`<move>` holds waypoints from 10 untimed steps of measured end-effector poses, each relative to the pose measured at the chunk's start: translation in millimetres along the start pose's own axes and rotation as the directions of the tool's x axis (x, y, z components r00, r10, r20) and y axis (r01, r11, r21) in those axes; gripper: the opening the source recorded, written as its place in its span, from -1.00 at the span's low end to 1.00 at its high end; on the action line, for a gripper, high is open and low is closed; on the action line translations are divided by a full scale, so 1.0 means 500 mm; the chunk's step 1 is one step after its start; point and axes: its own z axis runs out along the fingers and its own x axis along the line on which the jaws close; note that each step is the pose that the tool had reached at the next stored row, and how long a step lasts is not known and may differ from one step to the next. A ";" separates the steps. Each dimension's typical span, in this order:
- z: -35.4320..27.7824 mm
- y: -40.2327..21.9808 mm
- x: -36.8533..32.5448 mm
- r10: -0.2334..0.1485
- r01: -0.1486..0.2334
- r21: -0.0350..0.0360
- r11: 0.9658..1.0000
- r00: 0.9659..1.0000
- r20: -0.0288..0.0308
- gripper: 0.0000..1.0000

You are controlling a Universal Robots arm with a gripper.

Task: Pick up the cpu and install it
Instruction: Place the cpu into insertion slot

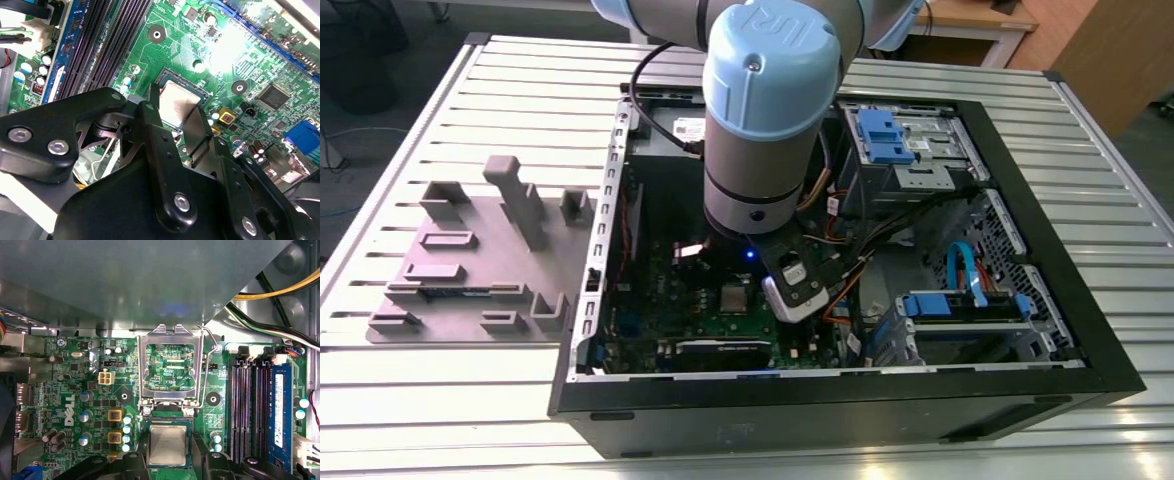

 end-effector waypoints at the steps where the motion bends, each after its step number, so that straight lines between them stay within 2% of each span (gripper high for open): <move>1: 0.000 0.000 0.000 0.000 0.000 0.000 1.000 1.000 0.000 -0.08; 10: -0.017 0.001 0.000 0.001 -0.001 0.016 1.000 1.000 0.000 -0.08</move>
